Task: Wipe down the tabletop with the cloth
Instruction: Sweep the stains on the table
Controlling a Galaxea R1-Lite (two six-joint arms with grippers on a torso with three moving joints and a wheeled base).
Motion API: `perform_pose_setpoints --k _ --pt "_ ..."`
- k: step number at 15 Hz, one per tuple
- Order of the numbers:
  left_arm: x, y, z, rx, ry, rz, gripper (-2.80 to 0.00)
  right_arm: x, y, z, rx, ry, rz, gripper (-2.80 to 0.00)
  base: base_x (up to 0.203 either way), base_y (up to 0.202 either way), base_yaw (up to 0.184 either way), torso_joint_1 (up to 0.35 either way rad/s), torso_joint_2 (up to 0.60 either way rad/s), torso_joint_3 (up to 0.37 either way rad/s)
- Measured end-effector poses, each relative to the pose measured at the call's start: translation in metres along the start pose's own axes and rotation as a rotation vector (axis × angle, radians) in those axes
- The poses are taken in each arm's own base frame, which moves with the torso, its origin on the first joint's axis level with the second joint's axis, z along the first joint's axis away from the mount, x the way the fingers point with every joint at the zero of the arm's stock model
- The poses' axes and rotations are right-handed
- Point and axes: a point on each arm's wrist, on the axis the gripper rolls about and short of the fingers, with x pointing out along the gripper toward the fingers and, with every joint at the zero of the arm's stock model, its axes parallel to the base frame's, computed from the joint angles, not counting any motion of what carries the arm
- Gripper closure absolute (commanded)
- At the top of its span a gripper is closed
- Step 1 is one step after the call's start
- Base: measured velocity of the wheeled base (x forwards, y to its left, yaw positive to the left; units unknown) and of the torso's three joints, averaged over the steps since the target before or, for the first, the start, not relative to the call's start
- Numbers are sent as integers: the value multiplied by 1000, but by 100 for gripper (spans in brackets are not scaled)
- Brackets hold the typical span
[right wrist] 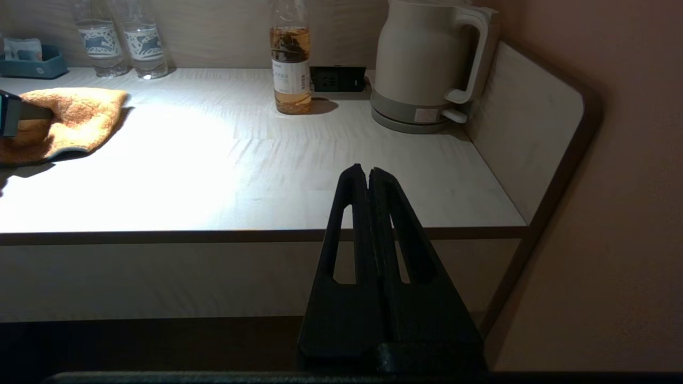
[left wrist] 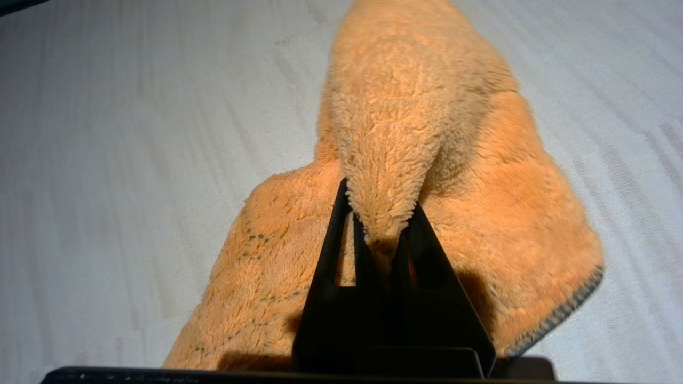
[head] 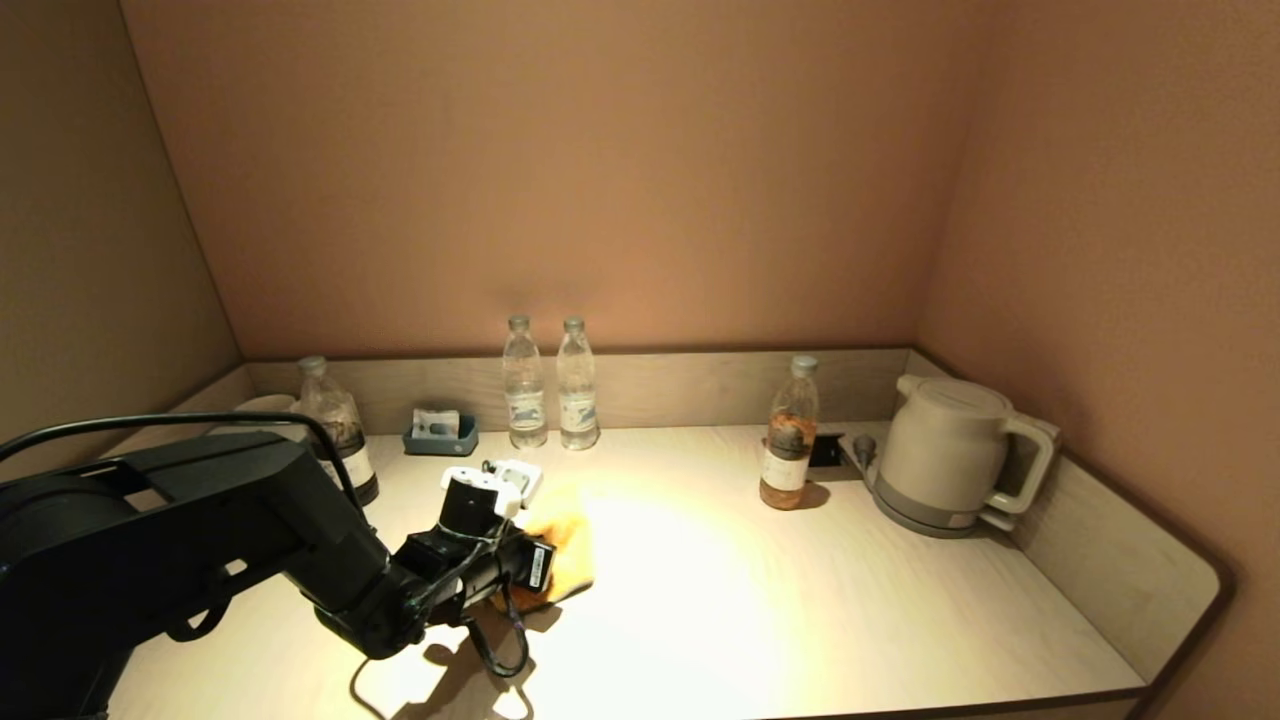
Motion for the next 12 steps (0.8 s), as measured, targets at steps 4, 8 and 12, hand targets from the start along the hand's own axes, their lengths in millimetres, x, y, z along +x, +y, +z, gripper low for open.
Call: perform_pose_setpoints --k 4,8,12 --pt "-9 -38 6 38 -36 -78 0 0 0 0 0 1 0 0 0 0 0 0 0 0" --pt "-26 -63 6 69 -41 -132 0 0 0 0 0 0 0 0 0 0 0 0 0 0" --pt "-34 -60 -10 84 12 -128 0 0 0 0 0 0 1 0 0 0 0 0 0 0"
